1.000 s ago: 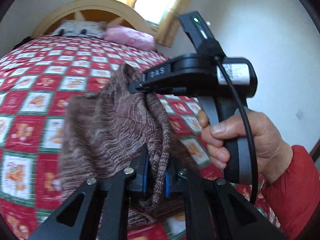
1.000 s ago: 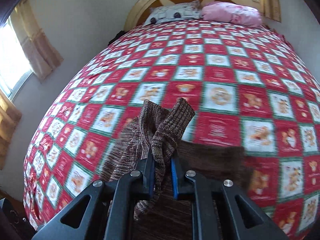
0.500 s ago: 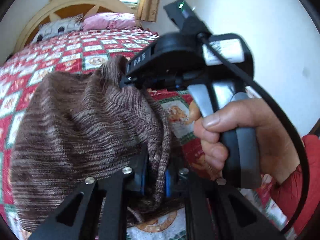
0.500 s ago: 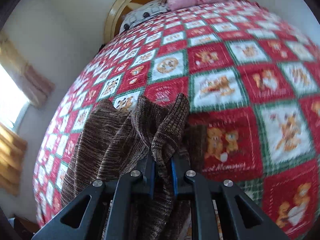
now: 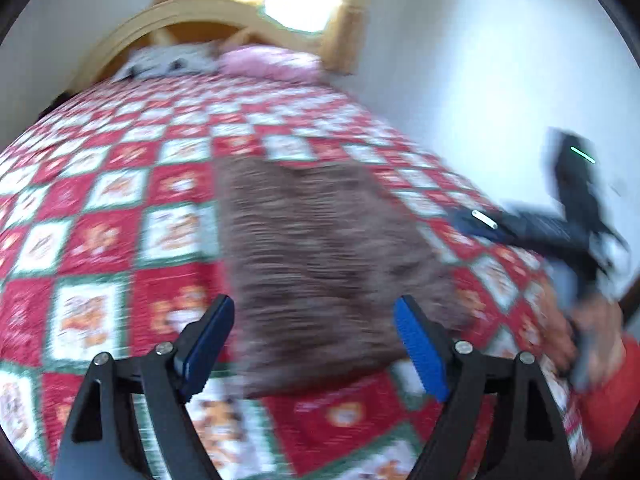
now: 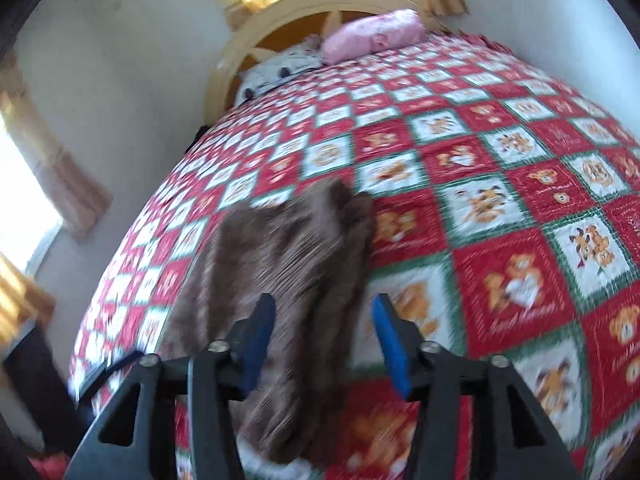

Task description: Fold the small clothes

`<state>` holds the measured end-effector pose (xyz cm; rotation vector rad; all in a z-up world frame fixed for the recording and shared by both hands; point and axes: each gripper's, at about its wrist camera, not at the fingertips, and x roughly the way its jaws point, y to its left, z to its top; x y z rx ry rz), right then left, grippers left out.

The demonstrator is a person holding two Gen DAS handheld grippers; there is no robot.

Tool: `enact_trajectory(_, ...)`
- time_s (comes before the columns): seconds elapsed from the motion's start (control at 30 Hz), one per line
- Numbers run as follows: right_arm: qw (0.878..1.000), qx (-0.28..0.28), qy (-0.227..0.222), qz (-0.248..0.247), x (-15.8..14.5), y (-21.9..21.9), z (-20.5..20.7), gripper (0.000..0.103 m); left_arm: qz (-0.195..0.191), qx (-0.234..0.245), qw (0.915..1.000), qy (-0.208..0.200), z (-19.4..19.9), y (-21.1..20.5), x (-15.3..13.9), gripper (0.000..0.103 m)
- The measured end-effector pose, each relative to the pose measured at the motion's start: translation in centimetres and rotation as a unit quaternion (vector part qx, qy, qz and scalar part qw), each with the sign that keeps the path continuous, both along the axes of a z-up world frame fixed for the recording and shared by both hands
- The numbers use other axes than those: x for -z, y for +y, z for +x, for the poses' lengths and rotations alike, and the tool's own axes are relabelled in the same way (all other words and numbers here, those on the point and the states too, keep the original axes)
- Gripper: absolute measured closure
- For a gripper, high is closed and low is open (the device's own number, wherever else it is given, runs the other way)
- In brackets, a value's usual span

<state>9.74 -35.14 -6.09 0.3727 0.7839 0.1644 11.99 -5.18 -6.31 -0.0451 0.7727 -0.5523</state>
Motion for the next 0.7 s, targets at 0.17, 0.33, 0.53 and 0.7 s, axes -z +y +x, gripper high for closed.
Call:
enact_trajectory(0.17, 0.994, -0.025, 0.002, -0.109, 1.6, 5.2, -2.9, 0.05, 0.06, -0.03, 0.9974, 0.029, 2.0, -1.3, 2.5, 0.018)
enact_trajectory(0.33, 0.985, -0.026, 0.038, -0.165, 5.1, 6.2, -3.8, 0.092, 0.095, -0.043, 0.9936, 0.043, 1.3, -1.5, 5.1, 0.016)
enact_trajectory(0.53, 0.989, -0.044, 0.051, -0.132, 4.8, 4.4, -5.2, 0.092, 0.106, -0.042, 0.9922, 0.051, 2.2, -0.4, 3.3, 0.012)
enact_trajectory(0.7, 0.99, -0.039, -0.013, -0.134, -0.7, 3.7, -3.6, 0.089, 0.093, -0.055, 0.9941, -0.012, 6.2, -0.9, -0.6, 0.012)
